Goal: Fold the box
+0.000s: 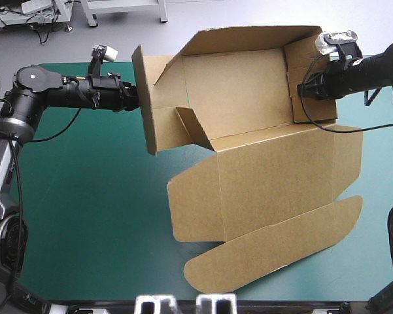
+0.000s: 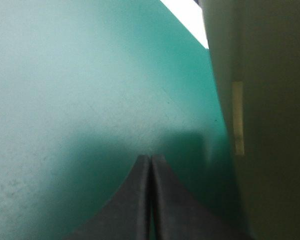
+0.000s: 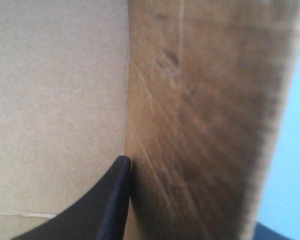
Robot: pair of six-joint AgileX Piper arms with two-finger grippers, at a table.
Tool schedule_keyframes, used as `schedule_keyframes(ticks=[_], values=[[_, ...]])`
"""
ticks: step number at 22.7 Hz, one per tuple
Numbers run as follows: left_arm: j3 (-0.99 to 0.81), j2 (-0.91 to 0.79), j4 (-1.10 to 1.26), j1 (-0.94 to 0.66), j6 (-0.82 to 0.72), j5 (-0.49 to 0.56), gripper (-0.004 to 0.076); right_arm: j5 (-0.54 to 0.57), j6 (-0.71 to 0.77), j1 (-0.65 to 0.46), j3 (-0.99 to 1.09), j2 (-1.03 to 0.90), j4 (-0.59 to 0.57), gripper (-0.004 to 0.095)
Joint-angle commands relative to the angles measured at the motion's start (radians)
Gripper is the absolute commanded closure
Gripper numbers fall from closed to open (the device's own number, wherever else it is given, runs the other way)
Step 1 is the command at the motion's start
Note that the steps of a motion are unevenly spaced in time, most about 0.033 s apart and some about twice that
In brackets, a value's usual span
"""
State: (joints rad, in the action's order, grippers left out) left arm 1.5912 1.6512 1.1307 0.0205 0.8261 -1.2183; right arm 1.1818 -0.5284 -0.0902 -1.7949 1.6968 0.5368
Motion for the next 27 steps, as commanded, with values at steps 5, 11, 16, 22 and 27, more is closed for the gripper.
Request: schedule_keyframes(ticks=[5,11,16,22,27], values=[[0.031,-0.043,0.194,0.003,0.027,-0.068,0.0704,-0.168,0.039,0.014,-0.031,-0.006,0.026,0.0928],[0.031,-0.043,0.212,0.069,0.027,-0.068,0.0498,-0.209,0.074,0.077,-0.031,0.016,-0.001,0.0928],[0.031,-0.043,0.177,0.122,0.05,-0.003,0.0374,-0.218,0.086,0.104,-0.031,0.016,-0.011,0.0927],[0.036,-0.043,0.19,0.122,0.047,0.015,0.0301,-0.239,0.147,0.115,-0.031,0.016,-0.091,0.0927],[0.036,-0.043,0.19,0.122,0.047,0.068,0.0286,-0.253,0.162,0.127,-0.031,0.016,-0.106,0.0927]])
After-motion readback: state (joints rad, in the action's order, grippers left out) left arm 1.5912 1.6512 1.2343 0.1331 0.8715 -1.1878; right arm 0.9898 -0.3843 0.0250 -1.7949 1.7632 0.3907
